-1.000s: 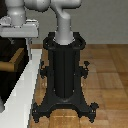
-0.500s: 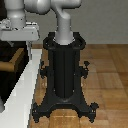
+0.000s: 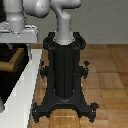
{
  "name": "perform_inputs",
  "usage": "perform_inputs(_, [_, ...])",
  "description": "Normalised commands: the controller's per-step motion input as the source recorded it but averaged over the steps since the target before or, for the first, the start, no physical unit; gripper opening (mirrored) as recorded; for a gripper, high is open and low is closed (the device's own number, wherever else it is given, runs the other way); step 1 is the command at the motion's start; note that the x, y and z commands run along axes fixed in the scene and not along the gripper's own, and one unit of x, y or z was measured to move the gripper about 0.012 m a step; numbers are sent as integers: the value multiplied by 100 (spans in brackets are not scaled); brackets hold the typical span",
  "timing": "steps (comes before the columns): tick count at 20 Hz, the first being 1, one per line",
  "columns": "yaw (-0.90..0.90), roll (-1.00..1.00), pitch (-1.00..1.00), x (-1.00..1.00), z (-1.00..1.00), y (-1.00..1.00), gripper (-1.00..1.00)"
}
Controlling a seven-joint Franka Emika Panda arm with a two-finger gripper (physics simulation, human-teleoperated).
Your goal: Open the door by pressing down and pulling on the handle.
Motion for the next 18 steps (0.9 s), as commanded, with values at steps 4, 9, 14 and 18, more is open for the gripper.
perform_inputs(4, [0,0,0,0,-75,-50,100])
perform_inputs(9, [0,0,0,0,-60,-40,100])
perform_inputs(14, [0,0,0,0,0,0,-100])
perform_inputs(18, [0,0,0,0,0,0,-100])
